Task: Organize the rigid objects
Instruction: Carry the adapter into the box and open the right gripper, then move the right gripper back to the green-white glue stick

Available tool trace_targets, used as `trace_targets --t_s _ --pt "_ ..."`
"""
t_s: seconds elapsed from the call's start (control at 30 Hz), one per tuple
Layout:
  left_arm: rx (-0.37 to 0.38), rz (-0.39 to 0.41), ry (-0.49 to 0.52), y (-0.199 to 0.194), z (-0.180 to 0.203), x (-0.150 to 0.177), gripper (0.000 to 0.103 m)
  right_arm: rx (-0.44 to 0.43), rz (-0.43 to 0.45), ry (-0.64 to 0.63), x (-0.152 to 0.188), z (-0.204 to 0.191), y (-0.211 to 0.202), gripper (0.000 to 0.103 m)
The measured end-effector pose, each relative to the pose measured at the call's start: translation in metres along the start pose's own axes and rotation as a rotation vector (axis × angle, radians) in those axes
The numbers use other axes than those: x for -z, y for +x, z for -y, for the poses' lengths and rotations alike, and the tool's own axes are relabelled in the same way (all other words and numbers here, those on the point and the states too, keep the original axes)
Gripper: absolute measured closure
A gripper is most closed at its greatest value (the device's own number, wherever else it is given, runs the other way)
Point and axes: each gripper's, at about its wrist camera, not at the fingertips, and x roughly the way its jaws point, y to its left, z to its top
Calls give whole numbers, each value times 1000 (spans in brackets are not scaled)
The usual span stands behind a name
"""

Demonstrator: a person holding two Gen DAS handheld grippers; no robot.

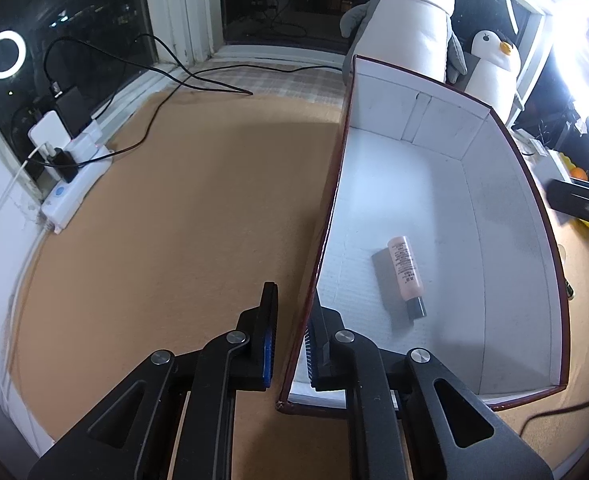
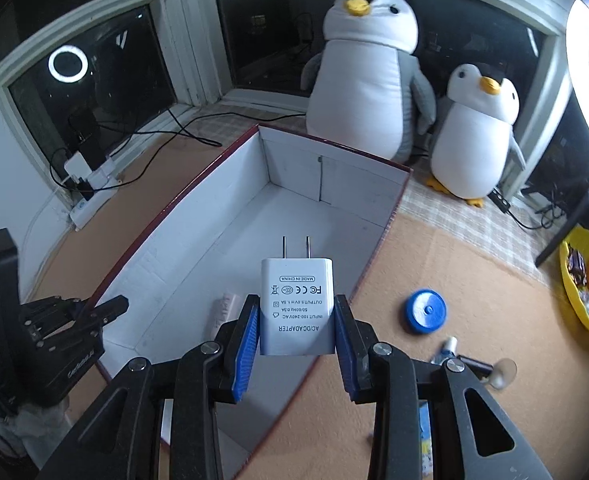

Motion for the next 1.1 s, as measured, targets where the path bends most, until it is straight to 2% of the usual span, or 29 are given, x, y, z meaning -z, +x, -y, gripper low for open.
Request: trace_targets --t_s 0.33,1.0,1.1 --pt "6 2 -5 0 0 -1 92 44 -57 -74 -17 -19 40 71" --pt "12 -2 -14 0 1 -4 92 67 -147 -98 -32 -25 82 71" --pt "13 -2 -14 0 1 -4 92 74 -144 -103 -34 -27 81 53"
